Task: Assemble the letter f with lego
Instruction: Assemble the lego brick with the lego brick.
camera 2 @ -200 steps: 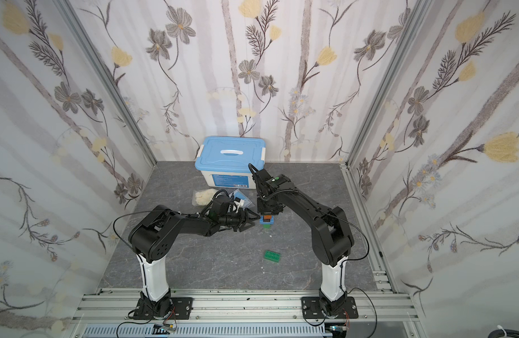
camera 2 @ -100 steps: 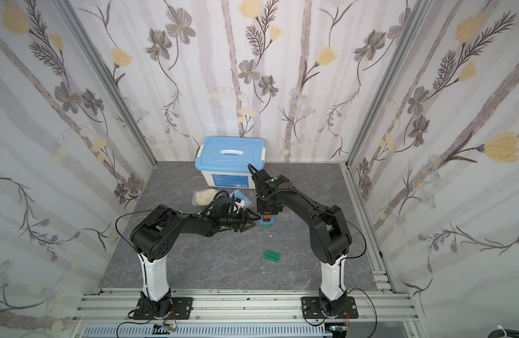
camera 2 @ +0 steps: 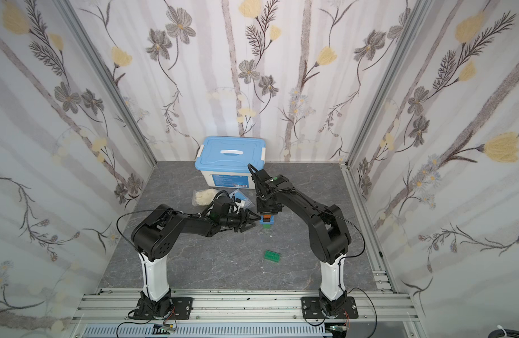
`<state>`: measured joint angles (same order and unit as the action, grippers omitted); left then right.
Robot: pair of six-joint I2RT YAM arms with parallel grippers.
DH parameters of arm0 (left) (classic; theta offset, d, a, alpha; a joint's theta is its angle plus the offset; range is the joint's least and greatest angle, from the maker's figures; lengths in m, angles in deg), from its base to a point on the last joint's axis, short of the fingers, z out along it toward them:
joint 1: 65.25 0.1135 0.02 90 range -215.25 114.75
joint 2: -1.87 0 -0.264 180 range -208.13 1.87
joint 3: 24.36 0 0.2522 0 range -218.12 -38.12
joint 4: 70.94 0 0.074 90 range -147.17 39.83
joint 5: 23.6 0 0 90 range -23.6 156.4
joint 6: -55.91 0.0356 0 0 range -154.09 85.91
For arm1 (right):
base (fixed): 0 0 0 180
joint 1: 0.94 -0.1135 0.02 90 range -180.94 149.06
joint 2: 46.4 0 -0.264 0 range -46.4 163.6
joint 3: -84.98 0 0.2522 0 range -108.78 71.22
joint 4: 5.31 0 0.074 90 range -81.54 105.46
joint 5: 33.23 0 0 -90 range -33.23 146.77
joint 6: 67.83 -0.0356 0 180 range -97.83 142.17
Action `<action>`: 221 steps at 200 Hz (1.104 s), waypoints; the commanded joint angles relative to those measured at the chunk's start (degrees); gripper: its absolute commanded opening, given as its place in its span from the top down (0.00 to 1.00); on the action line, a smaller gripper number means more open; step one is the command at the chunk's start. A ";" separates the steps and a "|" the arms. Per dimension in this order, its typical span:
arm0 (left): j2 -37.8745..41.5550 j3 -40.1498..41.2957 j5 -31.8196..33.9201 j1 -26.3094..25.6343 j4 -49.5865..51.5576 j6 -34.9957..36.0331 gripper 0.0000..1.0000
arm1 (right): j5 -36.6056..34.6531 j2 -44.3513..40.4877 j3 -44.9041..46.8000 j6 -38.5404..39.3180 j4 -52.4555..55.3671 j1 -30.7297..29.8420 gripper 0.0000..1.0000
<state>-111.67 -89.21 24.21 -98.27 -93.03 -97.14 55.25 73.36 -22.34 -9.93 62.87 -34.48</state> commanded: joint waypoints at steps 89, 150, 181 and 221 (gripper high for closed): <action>-1.07 -0.75 -0.26 -0.32 -2.37 -1.20 0.41 | -0.25 0.16 1.61 -0.74 -1.87 0.08 0.76; -1.33 -1.03 0.10 -0.84 -2.10 -1.24 0.41 | -0.61 -0.71 2.65 -2.34 -2.73 -0.04 0.76; -1.73 -1.20 0.44 -1.26 -2.32 -1.64 0.41 | -0.79 -1.11 3.39 -3.21 -3.16 -0.21 0.76; -1.93 -1.04 0.97 -1.35 -2.38 -1.56 0.42 | -0.59 -1.28 3.24 -3.32 -3.09 -0.59 0.76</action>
<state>-113.42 -90.06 24.63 -99.53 -93.80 -98.23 55.03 71.92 -19.26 -12.46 59.63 -34.81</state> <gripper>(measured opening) 0.583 0.312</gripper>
